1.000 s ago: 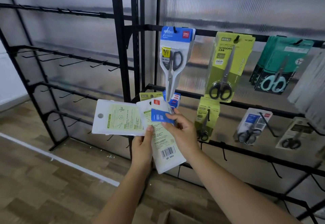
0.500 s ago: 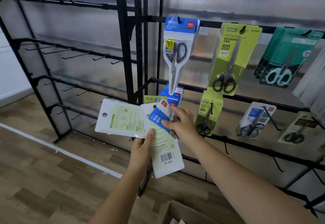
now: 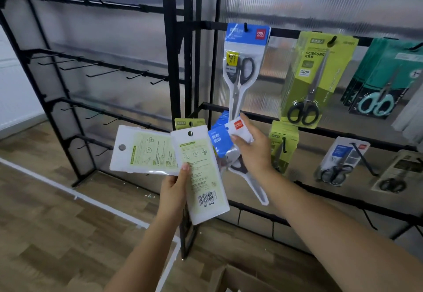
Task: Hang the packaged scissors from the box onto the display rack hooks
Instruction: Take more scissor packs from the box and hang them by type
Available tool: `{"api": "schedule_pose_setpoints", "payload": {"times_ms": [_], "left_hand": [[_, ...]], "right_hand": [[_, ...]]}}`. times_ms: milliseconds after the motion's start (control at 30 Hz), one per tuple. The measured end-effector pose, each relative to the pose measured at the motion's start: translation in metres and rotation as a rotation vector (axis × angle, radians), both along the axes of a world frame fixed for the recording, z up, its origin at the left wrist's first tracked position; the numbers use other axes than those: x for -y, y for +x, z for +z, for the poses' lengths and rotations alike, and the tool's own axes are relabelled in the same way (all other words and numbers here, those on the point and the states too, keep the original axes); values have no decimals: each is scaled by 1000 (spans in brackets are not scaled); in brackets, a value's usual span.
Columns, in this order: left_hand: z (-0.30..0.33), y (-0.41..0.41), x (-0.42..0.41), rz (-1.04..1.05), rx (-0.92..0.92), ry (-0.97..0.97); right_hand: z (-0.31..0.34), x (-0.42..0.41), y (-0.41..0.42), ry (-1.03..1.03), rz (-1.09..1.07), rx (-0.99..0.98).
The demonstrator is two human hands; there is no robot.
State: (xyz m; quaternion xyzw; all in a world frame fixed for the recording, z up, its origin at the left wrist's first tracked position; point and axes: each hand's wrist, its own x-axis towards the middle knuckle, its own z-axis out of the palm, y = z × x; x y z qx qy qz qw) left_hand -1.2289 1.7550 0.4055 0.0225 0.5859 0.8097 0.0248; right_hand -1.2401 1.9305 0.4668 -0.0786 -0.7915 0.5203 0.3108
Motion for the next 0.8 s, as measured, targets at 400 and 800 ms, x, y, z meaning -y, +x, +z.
{"api": "schedule_pose_setpoints", "payload": {"times_ms": [400,800], "left_hand": [[65,-37,-2,38,-103,100],[70,-41,8,41,-129,133]], "right_hand": [[139,-10,-40,209,-83,-278],[189,-15,-82,409,-132,-182]]}}
